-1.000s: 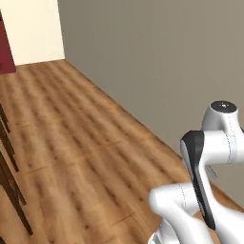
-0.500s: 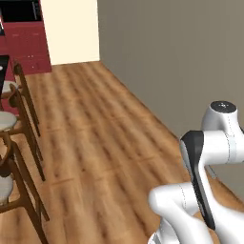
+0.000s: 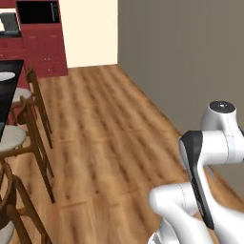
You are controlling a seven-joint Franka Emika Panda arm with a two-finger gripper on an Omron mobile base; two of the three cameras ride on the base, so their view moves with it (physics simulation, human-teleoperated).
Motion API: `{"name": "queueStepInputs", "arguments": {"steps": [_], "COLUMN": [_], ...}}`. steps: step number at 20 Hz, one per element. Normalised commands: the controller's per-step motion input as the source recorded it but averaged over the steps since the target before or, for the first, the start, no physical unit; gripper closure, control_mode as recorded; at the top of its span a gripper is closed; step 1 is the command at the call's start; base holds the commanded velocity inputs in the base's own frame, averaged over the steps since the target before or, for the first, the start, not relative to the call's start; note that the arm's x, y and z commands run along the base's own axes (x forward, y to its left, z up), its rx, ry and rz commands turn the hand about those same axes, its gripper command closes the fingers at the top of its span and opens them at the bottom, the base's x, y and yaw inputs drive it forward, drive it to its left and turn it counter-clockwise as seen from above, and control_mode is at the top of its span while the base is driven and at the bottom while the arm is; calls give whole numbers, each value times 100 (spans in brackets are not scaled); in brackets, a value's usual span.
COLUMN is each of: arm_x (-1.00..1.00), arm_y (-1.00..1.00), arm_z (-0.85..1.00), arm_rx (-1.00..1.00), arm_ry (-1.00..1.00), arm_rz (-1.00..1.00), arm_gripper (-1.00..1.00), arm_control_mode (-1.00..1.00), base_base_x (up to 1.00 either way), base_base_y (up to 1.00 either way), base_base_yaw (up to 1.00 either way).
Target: Take the fork and place it on the left side of the plate. Then take the spoon and place it on the right side of the plate. Make sure they're directly next to the plate.
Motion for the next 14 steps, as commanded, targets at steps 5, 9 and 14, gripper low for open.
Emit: {"name": "queueStepInputs", "arguments": {"steps": [5,9,14], "arm_x": [0,0,0], "arm_y": [0,0,0], "arm_z": [0,0,0], "arm_rx": [0,0,0], "arm_ry": [0,0,0], "arm_rz": [0,0,0], "arm_gripper": [100,100,100], "arm_control_mode": [100,100,100], "base_base_x": [100,100,100], "base_base_y": [-37,-20,-1], "base_base_yaw": [2,0,2]}}
